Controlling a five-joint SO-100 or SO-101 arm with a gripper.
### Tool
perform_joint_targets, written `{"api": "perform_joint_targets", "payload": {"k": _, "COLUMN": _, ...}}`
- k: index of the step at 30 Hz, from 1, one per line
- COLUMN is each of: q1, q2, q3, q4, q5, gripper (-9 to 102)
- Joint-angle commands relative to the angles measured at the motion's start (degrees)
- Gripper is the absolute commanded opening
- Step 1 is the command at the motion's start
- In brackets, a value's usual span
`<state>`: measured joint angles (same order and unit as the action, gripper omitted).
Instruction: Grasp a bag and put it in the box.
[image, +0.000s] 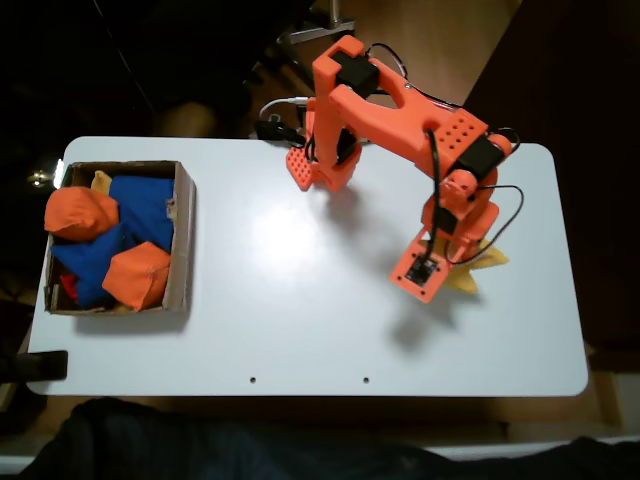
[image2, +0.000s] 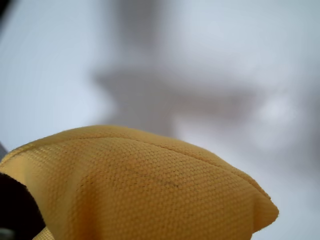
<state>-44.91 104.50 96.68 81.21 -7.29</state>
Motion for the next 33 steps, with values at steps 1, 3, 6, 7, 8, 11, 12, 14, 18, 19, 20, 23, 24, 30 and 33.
{"api": "perform_joint_targets", "payload": {"k": 1, "q1": 3.25, "q2": 6.94, "q3": -0.44, "q4": 0.97, "q5": -0.18, "gripper": 10}}
{"api": "perform_joint_targets", "payload": {"k": 3, "q1": 5.45, "q2": 8.61, "q3": -0.44, "q4": 1.76, "q5": -0.7, "gripper": 10}}
{"api": "perform_joint_targets", "payload": {"k": 6, "q1": 8.35, "q2": 10.72, "q3": -0.35, "q4": 3.08, "q5": -1.67, "gripper": 10}}
{"api": "perform_joint_targets", "payload": {"k": 7, "q1": 9.32, "q2": 11.34, "q3": -0.26, "q4": 3.43, "q5": -2.02, "gripper": 10}}
{"api": "perform_joint_targets", "payload": {"k": 8, "q1": 10.46, "q2": 11.87, "q3": -0.26, "q4": 3.69, "q5": -2.29, "gripper": 10}}
{"api": "perform_joint_targets", "payload": {"k": 11, "q1": 13.89, "q2": 13.8, "q3": -0.18, "q4": 4.48, "q5": -2.99, "gripper": 10}}
{"api": "perform_joint_targets", "payload": {"k": 12, "q1": 15.12, "q2": 14.41, "q3": -0.18, "q4": 4.75, "q5": -3.25, "gripper": 10}}
{"api": "perform_joint_targets", "payload": {"k": 14, "q1": 17.75, "q2": 15.64, "q3": -0.18, "q4": 5.01, "q5": -3.69, "gripper": 10}}
{"api": "perform_joint_targets", "payload": {"k": 18, "q1": 23.2, "q2": 16.88, "q3": -0.44, "q4": 5.89, "q5": -4.92, "gripper": 10}}
{"api": "perform_joint_targets", "payload": {"k": 19, "q1": 24.79, "q2": 16.88, "q3": -0.7, "q4": 6.06, "q5": -5.19, "gripper": 10}}
{"api": "perform_joint_targets", "payload": {"k": 20, "q1": 26.1, "q2": 16.88, "q3": -0.7, "q4": 6.15, "q5": -5.19, "gripper": 10}}
{"api": "perform_joint_targets", "payload": {"k": 23, "q1": 30.23, "q2": 17.23, "q3": -0.79, "q4": 6.33, "q5": -5.62, "gripper": 10}}
{"api": "perform_joint_targets", "payload": {"k": 24, "q1": 31.55, "q2": 17.49, "q3": -0.79, "q4": 6.42, "q5": -5.8, "gripper": 10}}
{"api": "perform_joint_targets", "payload": {"k": 30, "q1": 37.97, "q2": 19.95, "q3": -1.05, "q4": 7.03, "q5": -7.65, "gripper": 10}}
{"api": "perform_joint_targets", "payload": {"k": 33, "q1": 40.61, "q2": 20.65, "q3": -1.85, "q4": 7.82, "q5": -8.17, "gripper": 10}}
